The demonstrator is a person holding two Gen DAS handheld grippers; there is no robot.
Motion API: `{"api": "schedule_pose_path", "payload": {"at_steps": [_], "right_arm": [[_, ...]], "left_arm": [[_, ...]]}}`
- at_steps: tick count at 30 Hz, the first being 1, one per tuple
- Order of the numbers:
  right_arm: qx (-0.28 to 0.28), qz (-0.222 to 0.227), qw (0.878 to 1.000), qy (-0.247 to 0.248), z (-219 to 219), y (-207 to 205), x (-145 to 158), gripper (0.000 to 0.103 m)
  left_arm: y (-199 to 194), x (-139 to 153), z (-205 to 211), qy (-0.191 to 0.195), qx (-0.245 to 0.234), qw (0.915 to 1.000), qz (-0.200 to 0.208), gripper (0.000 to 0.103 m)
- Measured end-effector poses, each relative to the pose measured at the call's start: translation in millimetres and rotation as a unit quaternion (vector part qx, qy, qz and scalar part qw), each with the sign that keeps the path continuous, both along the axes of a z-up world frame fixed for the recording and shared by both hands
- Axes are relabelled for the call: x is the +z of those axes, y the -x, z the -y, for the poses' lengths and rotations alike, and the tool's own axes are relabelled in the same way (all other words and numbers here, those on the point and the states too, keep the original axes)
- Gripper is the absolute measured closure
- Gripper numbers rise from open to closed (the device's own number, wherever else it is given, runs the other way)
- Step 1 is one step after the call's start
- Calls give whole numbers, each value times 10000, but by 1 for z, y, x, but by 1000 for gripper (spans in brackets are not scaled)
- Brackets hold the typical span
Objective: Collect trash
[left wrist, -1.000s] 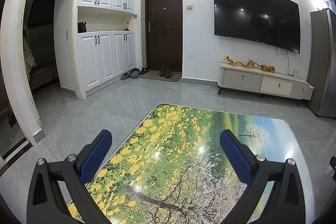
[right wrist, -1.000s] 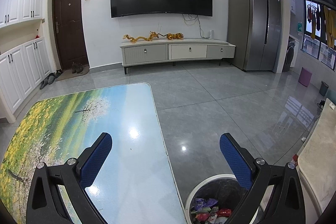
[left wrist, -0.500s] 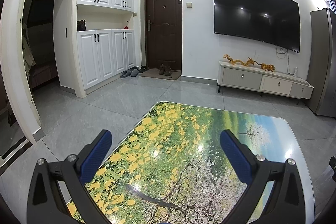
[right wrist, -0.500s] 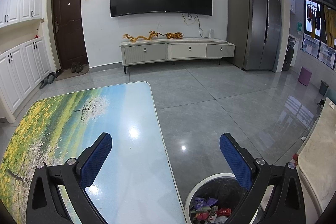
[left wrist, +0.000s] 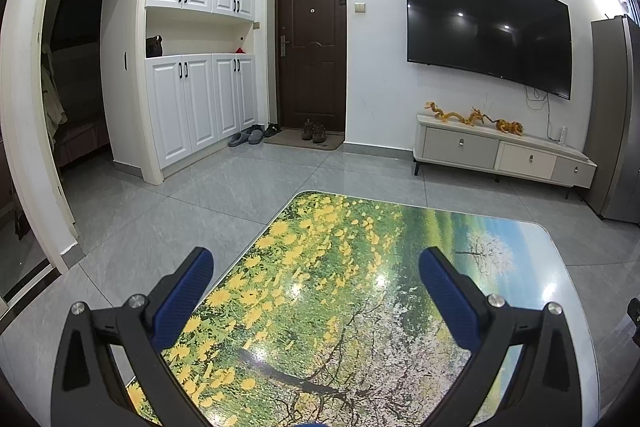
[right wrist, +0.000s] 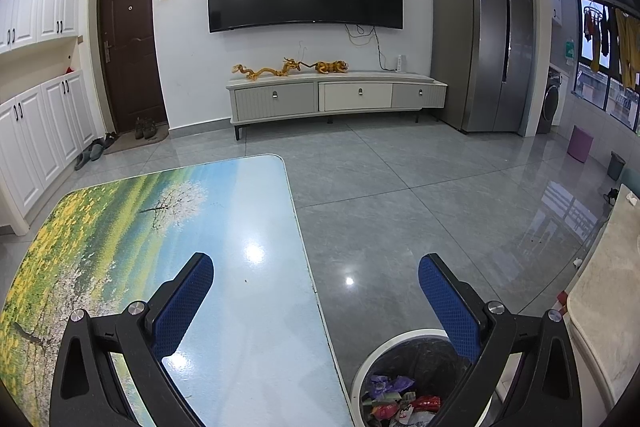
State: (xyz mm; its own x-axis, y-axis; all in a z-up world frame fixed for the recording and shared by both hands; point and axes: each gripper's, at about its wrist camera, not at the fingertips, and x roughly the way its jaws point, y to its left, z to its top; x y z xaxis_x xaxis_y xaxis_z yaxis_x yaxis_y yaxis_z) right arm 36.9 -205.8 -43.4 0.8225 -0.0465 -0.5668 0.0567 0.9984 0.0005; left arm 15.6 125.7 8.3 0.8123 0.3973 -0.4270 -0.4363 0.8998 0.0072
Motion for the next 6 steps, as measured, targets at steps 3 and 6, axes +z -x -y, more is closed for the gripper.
{"api": "schedule_pose_path", "payload": {"at_steps": [3,6], "right_arm": [[-3,-8,10000,-2,1,2,-1,0],[-6,-9,10000,-6,1,2,-1,0]], "left_arm": [[0,0,0,5,-2,10000,-8,0],[-1,-1,0,13,-3,10000,-17,0]]}}
